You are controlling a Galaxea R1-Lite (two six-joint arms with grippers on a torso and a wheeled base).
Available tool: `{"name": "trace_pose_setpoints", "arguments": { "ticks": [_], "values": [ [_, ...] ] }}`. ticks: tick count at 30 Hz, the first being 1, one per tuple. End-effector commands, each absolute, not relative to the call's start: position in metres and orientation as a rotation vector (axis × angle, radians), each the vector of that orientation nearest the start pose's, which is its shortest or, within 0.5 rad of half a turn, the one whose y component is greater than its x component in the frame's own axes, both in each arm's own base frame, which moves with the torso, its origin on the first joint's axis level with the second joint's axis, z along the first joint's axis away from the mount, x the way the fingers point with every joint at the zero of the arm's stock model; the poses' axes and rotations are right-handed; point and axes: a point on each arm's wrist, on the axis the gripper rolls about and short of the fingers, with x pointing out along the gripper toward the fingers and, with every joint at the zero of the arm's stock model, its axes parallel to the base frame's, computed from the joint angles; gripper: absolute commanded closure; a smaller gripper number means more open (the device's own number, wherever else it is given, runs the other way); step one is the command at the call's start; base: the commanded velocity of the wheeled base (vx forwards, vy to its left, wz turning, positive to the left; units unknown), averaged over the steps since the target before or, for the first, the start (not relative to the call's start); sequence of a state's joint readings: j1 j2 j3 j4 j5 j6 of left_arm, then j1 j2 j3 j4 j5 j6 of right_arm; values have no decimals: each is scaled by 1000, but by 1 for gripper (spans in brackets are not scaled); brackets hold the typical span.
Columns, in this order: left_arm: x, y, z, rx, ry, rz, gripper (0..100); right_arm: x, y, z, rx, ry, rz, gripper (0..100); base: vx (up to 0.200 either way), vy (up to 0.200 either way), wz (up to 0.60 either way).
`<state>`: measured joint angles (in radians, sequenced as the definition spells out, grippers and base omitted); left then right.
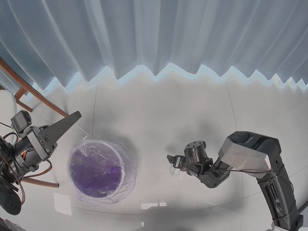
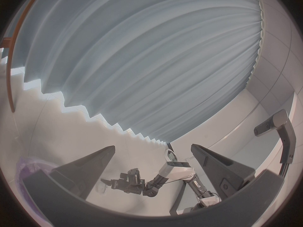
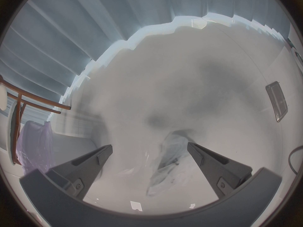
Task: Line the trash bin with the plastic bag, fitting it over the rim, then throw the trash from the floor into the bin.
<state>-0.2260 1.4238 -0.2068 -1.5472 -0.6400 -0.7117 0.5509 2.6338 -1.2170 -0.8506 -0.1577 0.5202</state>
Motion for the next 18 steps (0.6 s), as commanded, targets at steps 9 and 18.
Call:
{"name": "trace_pose_setpoints", "arguments": {
  "ticks": [9,18],
  "values": [
    [167,-54,194,-615,-14,-950,0,385,233,-67,306,624,230,0,-178,0,0],
    [166,-54,191,-609,-4,-948,0,390,235,-65,307,637,223,0,-22,0,0]
  ]
}}
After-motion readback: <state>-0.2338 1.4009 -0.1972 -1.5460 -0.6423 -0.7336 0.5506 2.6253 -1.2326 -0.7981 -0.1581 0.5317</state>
